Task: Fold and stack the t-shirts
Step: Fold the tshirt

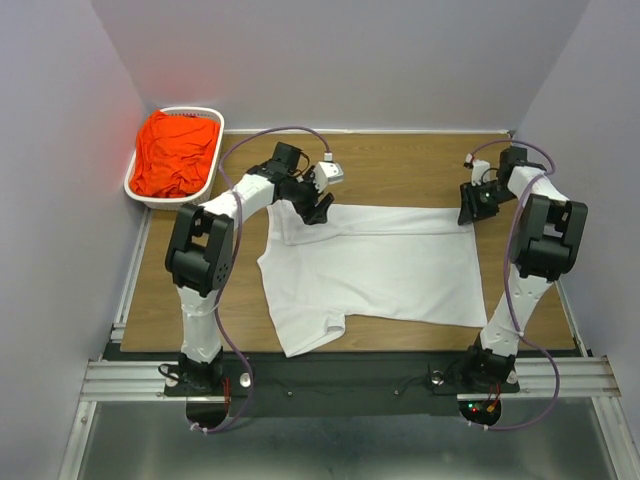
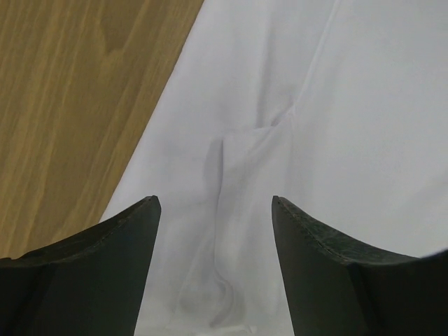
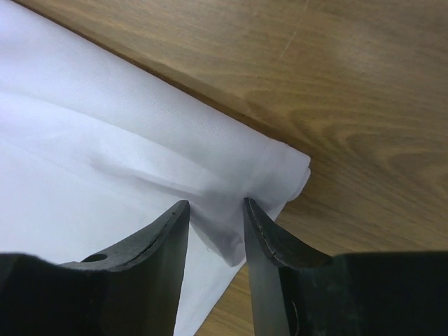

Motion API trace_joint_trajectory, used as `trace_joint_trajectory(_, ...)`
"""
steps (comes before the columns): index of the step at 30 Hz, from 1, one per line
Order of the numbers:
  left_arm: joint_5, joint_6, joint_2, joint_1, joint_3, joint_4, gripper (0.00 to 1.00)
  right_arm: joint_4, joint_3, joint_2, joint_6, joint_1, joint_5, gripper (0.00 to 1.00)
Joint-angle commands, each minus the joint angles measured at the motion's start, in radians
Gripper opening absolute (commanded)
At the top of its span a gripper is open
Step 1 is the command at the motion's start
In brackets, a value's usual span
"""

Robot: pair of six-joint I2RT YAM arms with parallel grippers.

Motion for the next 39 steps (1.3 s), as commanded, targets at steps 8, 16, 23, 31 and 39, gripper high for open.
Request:
trace_joint_trajectory(8,0.029,-0.065,0.113,-0.05,0.116,-0.003,0.66,-0.049,-0.011,-0.005,-0.034,-0.008,0.01,0.26)
trace_joint_trajectory(16,0.064,0.0,0.023,-0.067,0.014,-0.058,0.09,-0.081,-0.019,-0.031,-0.078,-0.009,0.033,0.06)
trace_joint_trajectory(23,0.028,0.032,-0.1,-0.105,-0.111,-0.063,0.02,-0.098,-0.063,-0.113,-0.127,-0.009,0.063,0.11)
trace_joint_trajectory(31,-0.058,0.041,-0.145,-0.152,-0.22,-0.04,0.02,-0.1,-0.106,-0.14,-0.16,-0.009,0.112,0.06)
trace_joint_trajectory(39,-0.081,0.151,-0.229,-0.162,-0.276,-0.112,0.46,-0.123,-0.169,-0.182,-0.239,-0.011,0.164,0.38)
